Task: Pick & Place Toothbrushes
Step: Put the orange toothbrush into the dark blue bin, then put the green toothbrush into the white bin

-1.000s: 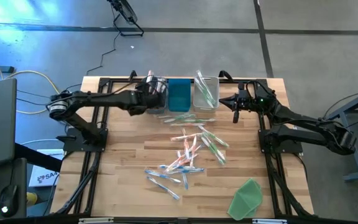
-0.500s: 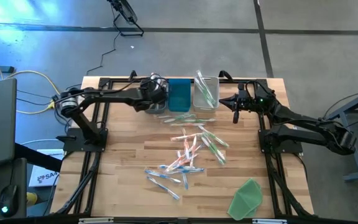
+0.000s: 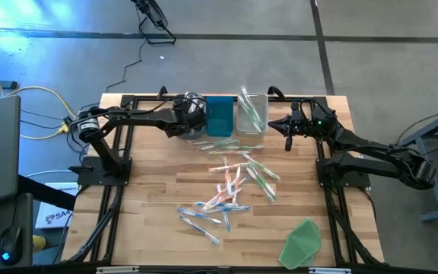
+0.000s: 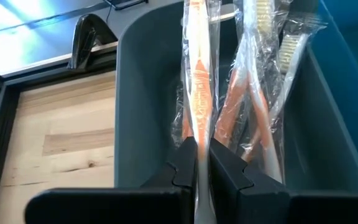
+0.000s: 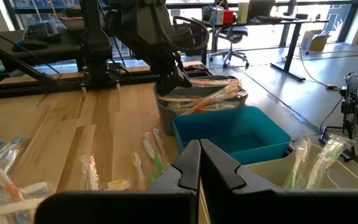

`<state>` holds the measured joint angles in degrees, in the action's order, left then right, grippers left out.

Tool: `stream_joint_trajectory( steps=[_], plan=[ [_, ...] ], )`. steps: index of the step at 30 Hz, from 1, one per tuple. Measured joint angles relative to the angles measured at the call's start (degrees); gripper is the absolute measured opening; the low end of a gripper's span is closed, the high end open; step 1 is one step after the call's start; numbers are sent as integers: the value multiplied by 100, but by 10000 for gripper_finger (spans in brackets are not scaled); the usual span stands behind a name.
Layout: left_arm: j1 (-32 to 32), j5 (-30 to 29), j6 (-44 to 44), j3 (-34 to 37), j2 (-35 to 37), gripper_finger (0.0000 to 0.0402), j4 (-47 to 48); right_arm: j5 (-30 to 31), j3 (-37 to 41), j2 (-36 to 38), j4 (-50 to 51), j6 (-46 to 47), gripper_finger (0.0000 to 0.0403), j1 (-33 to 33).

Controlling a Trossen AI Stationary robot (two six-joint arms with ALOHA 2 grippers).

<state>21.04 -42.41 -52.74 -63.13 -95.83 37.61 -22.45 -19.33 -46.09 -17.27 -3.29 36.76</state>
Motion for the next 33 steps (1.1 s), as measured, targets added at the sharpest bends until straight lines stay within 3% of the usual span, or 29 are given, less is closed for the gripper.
stream_joint_trajectory(
  steps=[4,15,19,25,29,33],
  plan=[
    [0,16,257,0,0,48,-16,-1,0,0,-1,0,2,-1],
    [0,35,342,0,0,180,-18,-1,0,0,-1,0,2,0],
    [-4,40,336,0,0,201,-21,0,0,0,-1,0,3,-1],
    [-170,6,704,-101,1,190,7,-1,0,0,-1,0,3,1],
    [-428,-153,1196,-111,31,153,272,-1,0,0,-1,0,3,-1],
    [-658,-189,1155,-113,116,105,788,-1,0,0,-1,0,3,-1]
  ],
)
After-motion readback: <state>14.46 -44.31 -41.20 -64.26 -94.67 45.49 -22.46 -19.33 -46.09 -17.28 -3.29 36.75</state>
